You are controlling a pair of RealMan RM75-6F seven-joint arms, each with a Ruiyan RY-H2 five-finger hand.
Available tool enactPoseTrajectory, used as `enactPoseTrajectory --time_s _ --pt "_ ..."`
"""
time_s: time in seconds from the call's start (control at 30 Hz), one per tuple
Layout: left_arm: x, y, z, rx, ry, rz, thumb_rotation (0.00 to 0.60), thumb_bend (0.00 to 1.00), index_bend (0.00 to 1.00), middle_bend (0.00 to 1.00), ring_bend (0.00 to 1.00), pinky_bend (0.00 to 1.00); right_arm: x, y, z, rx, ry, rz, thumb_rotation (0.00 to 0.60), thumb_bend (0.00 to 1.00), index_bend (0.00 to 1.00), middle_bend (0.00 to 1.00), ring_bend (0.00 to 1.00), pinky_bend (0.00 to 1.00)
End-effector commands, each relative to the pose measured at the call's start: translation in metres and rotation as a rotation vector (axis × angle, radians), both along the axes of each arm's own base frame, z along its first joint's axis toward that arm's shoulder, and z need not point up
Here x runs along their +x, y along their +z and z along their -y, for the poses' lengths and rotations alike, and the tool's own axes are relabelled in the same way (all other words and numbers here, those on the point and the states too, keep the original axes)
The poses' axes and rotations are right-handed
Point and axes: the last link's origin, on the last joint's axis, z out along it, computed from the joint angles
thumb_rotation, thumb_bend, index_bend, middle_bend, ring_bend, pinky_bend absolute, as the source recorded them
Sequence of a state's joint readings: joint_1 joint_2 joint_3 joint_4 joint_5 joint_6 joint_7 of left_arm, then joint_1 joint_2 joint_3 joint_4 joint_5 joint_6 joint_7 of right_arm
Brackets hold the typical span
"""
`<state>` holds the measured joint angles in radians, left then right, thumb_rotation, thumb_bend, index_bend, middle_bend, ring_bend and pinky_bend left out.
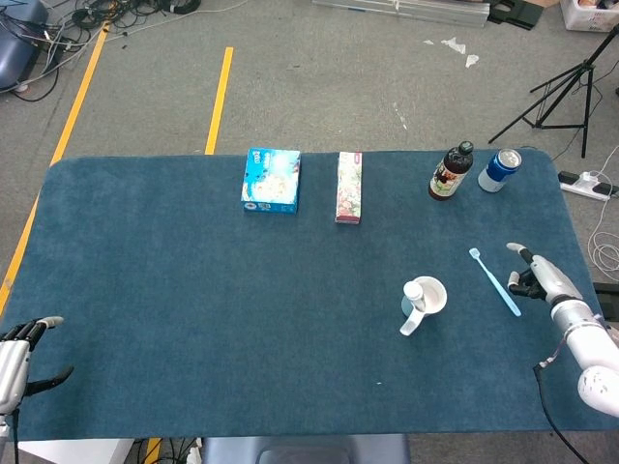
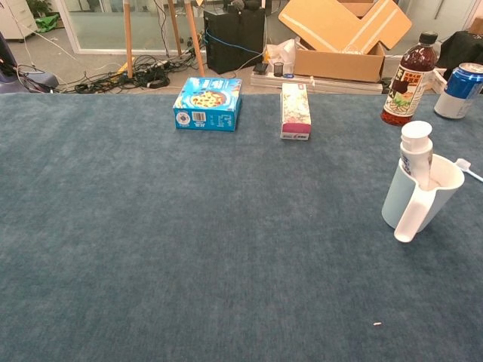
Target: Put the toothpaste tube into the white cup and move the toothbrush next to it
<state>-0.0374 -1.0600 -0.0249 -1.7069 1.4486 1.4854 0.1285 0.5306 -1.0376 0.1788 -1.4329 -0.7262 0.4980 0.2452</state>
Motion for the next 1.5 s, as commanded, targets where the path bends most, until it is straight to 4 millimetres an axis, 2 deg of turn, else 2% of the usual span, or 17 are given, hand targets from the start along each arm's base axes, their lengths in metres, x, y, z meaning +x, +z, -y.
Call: enactPoseTrajectory --time_s 0.03,0.4,0.87,1.5 --pt "0.0 0.0 0.0 0.0 -0.001 0.001 0.6 0.1 0.28 0.34 0.35 0.45 -0.005 -0.006 0.002 0.015 -0.028 0.013 0.6 0.64 0.06 0.93 1.0 1.0" --pt "0.0 0.001 0.0 0.0 0.001 0.003 0.6 0.1 0.28 0.34 0.35 0.45 -0.024 -0.025 0.007 0.08 -0.116 0.041 0.6 0.64 0.05 0.93 1.0 1.0" --pt "0.0 0.002 0.001 0.004 0.0 0.006 0.6 0.1 0.28 0.34 0.35 0.45 -0.025 -0.04 0.009 0.122 -0.115 0.057 0.6 0.64 0.05 0.93 1.0 1.0" --pt "0.0 0.002 0.001 0.005 0.0 0.006 0.6 0.1 0.28 0.34 0.35 0.45 -0.031 -0.047 0.007 0.143 -0.125 0.065 0.6 0.64 0.05 0.93 1.0 1.0"
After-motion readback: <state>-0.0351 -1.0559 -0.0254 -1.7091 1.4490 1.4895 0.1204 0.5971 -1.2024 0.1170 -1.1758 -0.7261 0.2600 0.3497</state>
